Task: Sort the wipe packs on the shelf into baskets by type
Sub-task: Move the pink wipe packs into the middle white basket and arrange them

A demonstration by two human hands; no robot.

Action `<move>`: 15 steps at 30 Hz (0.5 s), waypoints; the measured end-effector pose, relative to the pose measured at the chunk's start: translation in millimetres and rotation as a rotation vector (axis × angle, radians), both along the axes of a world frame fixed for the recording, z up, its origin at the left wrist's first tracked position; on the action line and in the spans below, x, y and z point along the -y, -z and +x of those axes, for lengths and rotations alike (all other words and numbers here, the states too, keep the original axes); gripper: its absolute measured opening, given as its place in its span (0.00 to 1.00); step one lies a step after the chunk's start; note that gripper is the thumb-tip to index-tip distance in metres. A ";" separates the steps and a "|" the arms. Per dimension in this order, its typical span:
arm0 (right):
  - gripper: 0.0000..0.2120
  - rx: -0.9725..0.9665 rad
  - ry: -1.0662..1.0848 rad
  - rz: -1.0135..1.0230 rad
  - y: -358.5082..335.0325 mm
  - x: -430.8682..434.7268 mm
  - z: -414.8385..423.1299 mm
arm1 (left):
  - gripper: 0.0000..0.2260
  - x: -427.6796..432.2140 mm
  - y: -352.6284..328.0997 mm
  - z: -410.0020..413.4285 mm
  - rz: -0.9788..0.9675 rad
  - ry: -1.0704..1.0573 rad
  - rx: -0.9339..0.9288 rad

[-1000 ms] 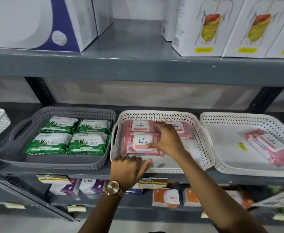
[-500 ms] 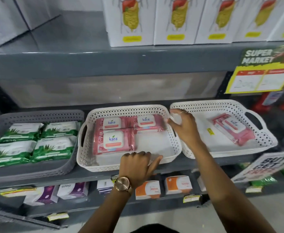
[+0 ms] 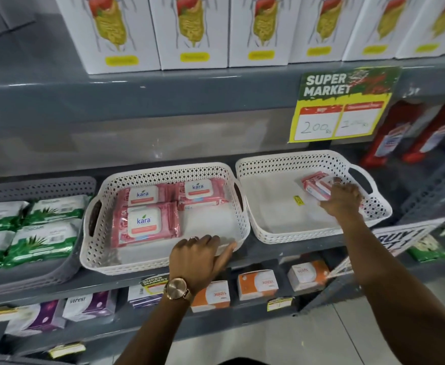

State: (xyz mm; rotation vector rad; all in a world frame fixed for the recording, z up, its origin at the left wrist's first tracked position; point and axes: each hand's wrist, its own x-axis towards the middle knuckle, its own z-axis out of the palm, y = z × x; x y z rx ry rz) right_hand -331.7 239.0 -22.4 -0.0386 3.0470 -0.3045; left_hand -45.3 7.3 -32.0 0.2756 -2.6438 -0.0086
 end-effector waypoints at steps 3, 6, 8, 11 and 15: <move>0.37 -0.099 0.015 -0.152 -2.5 5.6 5.5 | 0.24 -0.3 0.3 0.4 0.006 0.006 -0.014; 0.36 -0.124 0.018 -0.448 -12.7 14.6 18.9 | 0.24 -1.0 -1.7 2.8 0.022 -0.004 -0.008; 0.40 -0.170 0.000 -0.646 -21.3 24.6 26.6 | 0.23 2.3 -1.7 7.4 0.032 -0.018 0.002; 0.42 -0.243 -0.167 -0.814 -48.9 49.6 48.2 | 0.24 17.2 -1.2 19.4 0.050 -0.055 0.014; 0.41 -0.244 -0.540 -0.806 -87.7 107.8 104.9 | 0.24 39.4 -3.3 39.4 0.056 -0.089 0.009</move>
